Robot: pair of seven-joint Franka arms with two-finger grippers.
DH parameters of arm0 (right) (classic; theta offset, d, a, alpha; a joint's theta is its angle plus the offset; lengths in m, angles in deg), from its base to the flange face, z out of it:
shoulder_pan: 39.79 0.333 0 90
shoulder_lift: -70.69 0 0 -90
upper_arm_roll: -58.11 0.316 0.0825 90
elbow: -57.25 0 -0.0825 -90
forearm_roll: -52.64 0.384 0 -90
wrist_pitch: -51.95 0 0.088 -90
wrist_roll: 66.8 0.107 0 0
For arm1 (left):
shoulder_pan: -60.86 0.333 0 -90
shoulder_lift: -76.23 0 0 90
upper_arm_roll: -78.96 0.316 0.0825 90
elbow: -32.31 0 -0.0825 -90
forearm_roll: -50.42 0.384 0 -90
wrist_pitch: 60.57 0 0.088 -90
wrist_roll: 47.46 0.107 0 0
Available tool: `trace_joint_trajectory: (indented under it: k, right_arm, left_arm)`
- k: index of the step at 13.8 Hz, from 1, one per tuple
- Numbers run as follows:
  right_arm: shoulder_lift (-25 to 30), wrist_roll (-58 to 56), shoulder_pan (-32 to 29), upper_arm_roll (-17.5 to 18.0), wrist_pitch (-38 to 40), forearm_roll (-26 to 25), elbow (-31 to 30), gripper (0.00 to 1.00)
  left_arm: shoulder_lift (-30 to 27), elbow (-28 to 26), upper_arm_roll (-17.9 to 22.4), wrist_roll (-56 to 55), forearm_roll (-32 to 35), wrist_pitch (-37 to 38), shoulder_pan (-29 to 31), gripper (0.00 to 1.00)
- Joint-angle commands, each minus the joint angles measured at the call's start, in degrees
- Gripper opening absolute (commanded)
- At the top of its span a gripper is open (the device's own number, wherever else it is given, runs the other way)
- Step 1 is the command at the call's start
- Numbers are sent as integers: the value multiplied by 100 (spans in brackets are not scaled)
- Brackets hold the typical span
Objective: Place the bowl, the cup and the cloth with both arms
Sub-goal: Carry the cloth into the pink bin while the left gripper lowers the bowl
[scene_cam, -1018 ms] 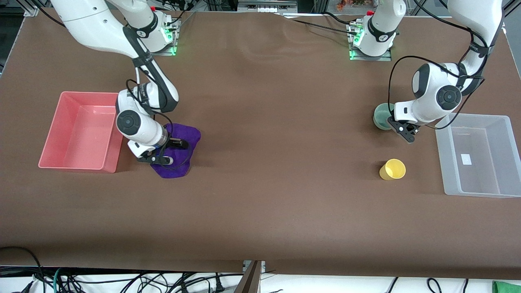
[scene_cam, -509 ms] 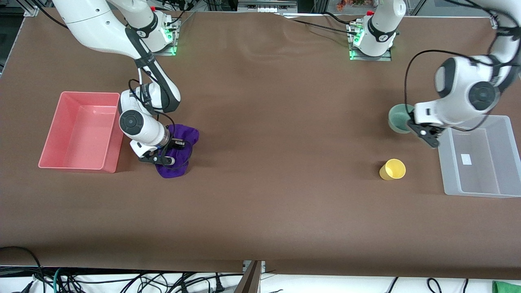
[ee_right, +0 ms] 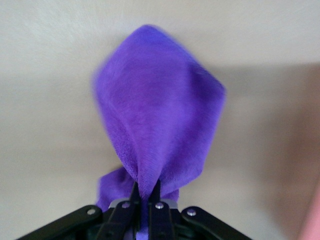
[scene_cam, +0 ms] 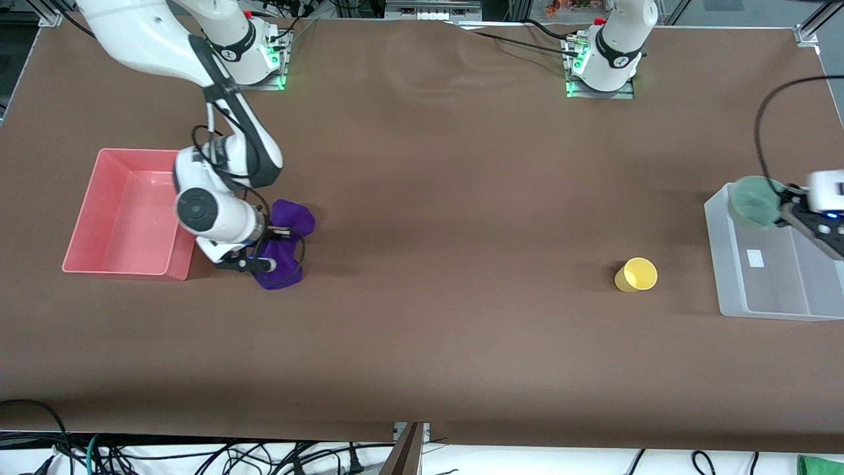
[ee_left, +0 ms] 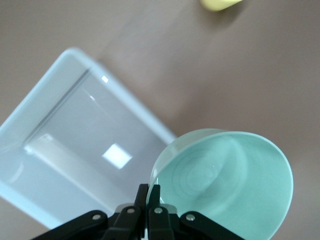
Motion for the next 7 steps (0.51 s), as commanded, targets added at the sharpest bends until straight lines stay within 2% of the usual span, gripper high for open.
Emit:
trace_joint_trajectory:
  k: [1,2,4,6,7]
  right_arm:
    - [275,-811,-272,-188,1911,-37,1079,0]
    - [285,-1232,-272,-469,2624,-46,1449,0]
    - [311,-2233,-272,-1127,3515,-142,1899,0]
    - [460,-2956,-272,-1647,3843,-484,1883,0]
    - [495,-3324,-281,-1901,3878,-581,1840,0]
  left_arm:
    - [1720,1738,-84,492,33,166,373,0]
    - [2011,1968,-84,581,16,149,470,0]
    - [2251,1883,-93,599,-2,-358,637,0]
    - [2444,1733,-93,617,-11,-703,743,0]
    - [2462,1733,-93,608,-11,-713,744,8]
